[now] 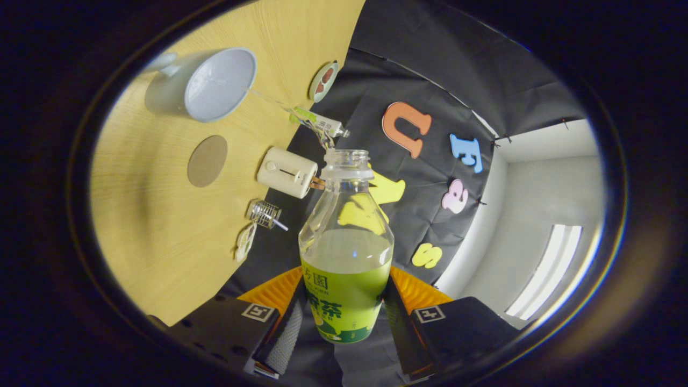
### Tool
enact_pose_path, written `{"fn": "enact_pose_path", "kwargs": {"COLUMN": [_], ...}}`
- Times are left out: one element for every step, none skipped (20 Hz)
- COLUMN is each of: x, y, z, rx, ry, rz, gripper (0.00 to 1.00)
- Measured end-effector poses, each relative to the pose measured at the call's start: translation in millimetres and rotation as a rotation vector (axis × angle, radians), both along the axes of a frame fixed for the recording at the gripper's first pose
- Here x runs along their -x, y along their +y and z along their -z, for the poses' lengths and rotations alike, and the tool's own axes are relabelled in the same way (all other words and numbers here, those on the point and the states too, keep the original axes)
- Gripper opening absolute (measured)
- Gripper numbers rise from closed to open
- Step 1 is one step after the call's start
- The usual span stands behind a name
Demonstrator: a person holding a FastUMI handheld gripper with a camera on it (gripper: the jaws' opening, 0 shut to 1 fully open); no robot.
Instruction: Take the bottle from table, then pour the juice into the cup, finally place the bottle on the coaster
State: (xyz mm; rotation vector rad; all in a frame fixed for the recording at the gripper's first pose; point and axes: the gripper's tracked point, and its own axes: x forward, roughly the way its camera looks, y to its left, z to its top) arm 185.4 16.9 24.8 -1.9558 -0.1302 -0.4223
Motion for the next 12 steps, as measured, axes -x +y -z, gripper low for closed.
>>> {"fn": "enact_pose_path", "kwargs": {"x": [0.3,-0.4,-0.7,-0.4,-0.1,-0.4,-0.5,-0.2,0.5,0.1,0.7,1.2], "y": [0.0,0.1,0.1,0.8,0.7,0.3,0.6,0.5,0.5,0.4,1.0,2.5], "z": [0.4,0.3,-0.3,-1.5,-1.6,-1.3,-2.8,-3.2,-3.3,-3.5,-3.0,-3.2], "rx": [0.005,0.011,0.018,0.027,0.036,0.042,0.050,0.055,0.056,0.058,0.061,0.067], "ry": [0.000,0.002,0.001,-0.005,-0.006,-0.006,-0.012,-0.018,-0.022,-0.025,-0.026,-0.029], "rz": [0.002,0.003,0.005,0.004,0.009,0.008,0.007,0.007,0.005,0.004,0.002,-0.001], "gripper": [0.79,0.79,0.80,0.79,0.79,0.79,0.79,0.80,0.79,0.79,0.79,0.79]}}
